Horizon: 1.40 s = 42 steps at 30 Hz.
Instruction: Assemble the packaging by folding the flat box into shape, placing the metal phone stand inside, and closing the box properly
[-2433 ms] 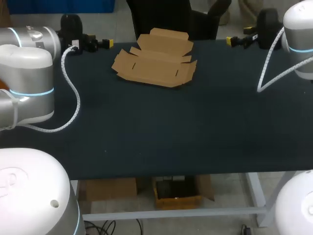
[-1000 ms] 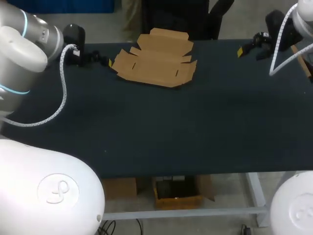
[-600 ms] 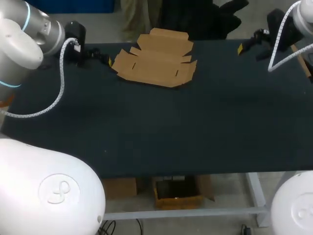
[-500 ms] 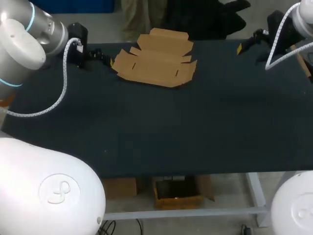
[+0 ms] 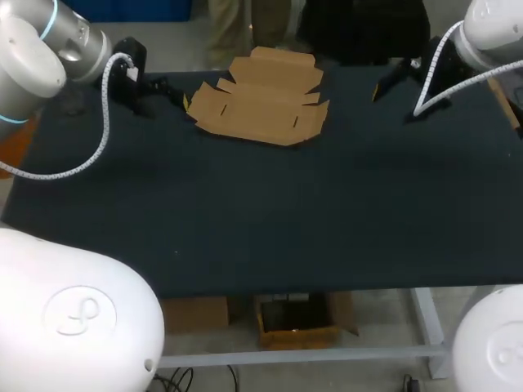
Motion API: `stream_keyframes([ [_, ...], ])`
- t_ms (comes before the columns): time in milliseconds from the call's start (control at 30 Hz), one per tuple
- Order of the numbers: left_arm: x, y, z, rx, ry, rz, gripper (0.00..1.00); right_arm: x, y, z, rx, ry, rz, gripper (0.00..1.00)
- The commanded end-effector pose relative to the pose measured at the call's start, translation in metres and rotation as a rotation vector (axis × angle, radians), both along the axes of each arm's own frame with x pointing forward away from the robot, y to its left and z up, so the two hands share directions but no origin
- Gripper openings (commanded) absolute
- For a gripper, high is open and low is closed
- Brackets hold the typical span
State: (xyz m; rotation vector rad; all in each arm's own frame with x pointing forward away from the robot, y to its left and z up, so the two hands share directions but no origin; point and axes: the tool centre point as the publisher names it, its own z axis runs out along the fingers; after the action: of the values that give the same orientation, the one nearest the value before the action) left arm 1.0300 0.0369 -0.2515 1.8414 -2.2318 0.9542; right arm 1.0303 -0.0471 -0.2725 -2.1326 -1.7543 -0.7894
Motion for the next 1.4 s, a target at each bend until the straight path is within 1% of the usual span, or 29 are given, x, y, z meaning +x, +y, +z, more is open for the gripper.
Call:
stream_keyframes([
  [33,0.002,0.002,0.003,0.015,0.051,-0.021,1.0,0.012,0.006,-0.014,0.036,0.013,0.004,1.0],
  [200,0.004,0.007,0.004,-0.008,0.07,-0.034,1.0,0.021,0.021,-0.022,0.058,0.024,0.017,1.0],
  [367,0.007,0.01,0.004,-0.013,0.086,-0.042,1.0,0.033,0.038,-0.033,0.061,0.043,0.039,1.0],
  [433,0.009,0.011,0.002,-0.026,0.1,-0.059,1.0,0.037,0.043,-0.036,0.064,0.049,0.043,1.0],
  [600,0.012,0.014,-0.002,-0.026,0.125,-0.062,1.0,0.048,0.059,-0.045,0.074,0.063,0.056,1.0],
  [833,0.009,0.019,-0.003,-0.008,0.118,-0.045,1.0,0.059,0.075,-0.057,0.083,0.069,0.061,1.0],
  [1000,0.004,0.025,0.0,-0.005,0.097,-0.01,1.0,0.062,0.086,-0.063,0.091,0.085,0.059,1.0],
  [1233,0.0,0.034,-0.001,-0.019,0.096,0.013,1.0,0.06,0.099,-0.071,0.089,0.084,0.015,0.99],
  [1300,-0.001,0.035,-0.001,-0.019,0.095,0.013,1.0,0.059,0.103,-0.074,0.106,0.085,0.003,0.96],
  [1400,-0.004,0.036,-0.001,-0.016,0.093,0.012,1.0,0.058,0.108,-0.079,0.129,0.081,-0.013,0.96],
])
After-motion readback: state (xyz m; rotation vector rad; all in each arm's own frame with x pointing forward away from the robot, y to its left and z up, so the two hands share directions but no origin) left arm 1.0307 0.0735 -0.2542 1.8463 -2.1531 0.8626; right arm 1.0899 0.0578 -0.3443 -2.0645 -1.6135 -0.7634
